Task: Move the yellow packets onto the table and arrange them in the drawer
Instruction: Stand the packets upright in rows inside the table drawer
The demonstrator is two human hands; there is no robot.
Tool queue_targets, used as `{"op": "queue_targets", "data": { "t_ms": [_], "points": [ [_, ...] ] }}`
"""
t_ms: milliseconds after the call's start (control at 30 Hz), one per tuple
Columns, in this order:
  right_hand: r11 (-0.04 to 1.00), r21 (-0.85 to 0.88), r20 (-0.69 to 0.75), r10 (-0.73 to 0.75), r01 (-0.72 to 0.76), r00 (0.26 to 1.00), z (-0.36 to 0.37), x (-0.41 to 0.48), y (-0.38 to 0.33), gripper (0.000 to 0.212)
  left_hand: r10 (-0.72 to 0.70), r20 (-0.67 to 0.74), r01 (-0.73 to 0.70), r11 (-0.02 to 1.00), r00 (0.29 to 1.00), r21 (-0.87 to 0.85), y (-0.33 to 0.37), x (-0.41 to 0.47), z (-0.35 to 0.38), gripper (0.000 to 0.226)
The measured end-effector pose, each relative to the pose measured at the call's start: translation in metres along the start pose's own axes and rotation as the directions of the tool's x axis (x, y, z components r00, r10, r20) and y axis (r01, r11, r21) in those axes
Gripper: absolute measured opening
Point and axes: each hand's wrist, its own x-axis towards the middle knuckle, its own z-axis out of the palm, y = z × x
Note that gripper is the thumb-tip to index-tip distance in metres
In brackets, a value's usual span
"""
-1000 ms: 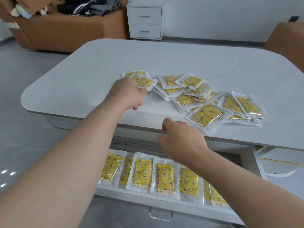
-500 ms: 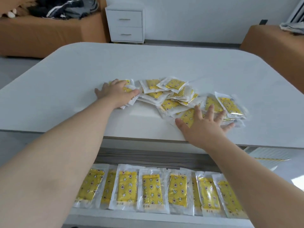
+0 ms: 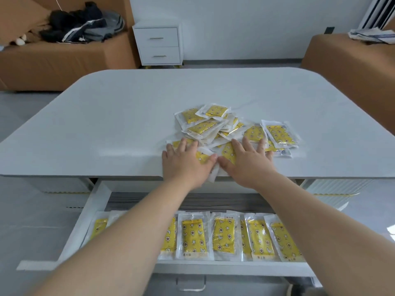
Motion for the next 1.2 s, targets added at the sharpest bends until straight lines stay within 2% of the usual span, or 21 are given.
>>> {"op": "queue_targets", "data": {
  "t_ms": [100, 233, 333, 500, 667, 800, 900, 1000, 1200],
  "points": [
    [0.995, 0.078, -0.017, -0.054, 0.055, 0.998, -0.007, -0.009, 0.009, 0.062, -0.031, -0.013, 0.03, 0.999, 0.999, -0.03, 0.021, -0.011, 0.004, 0.082],
    [0.941, 0.332, -0.183, -0.004, 0.065, 0.983, -0.02, -0.013, 0.022, 0.042, -0.046, 0.017, 0.047, 0.99, 0.999, -0.134, 0.023, -0.01, 0.003, 0.069],
    [0.945, 0.326, -0.249, 0.081, 0.005, 0.965, -0.025, -0.012, 0.034, 0.034, -0.058, 0.018, 0.061, 0.976, 0.998, -0.209, 0.024, -0.01, -0.003, 0.065],
    [0.944, 0.322, -0.279, 0.167, -0.072, 0.946, -0.027, -0.014, 0.04, 0.03, -0.042, -0.049, 0.031, 0.981, 0.998, -0.194, 0.015, -0.024, -0.021, 0.055],
    [0.934, 0.355, -0.262, 0.048, 0.05, 0.964, -0.03, -0.026, 0.014, 0.037, -0.051, 0.005, 0.051, 0.971, 0.999, -0.235, -0.001, -0.047, -0.053, 0.037],
    [0.956, 0.221, -0.27, -0.131, 0.194, 0.954, -0.022, -0.041, -0.008, 0.051, -0.127, 0.053, 0.137, 0.955, 0.99, -0.263, -0.015, -0.071, -0.057, 0.04],
    [0.956, 0.137, -0.219, -0.227, 0.26, 0.949, -0.011, -0.041, -0.014, 0.068, -0.131, 0.043, 0.138, 0.95, 0.99, -0.28, -0.018, -0.071, -0.058, 0.037],
    [0.957, 0.123, -0.135, -0.246, 0.262, 0.96, -0.003, -0.034, -0.015, 0.086, -0.119, 0.014, 0.119, 0.962, 0.993, -0.248, -0.021, -0.068, -0.058, 0.039],
    [0.959, 0.146, -0.127, -0.225, 0.242, 0.966, -0.003, -0.029, -0.02, 0.091, -0.112, 0.03, 0.116, 0.967, 0.993, -0.227, -0.031, -0.066, -0.054, 0.049]
  ]
}}
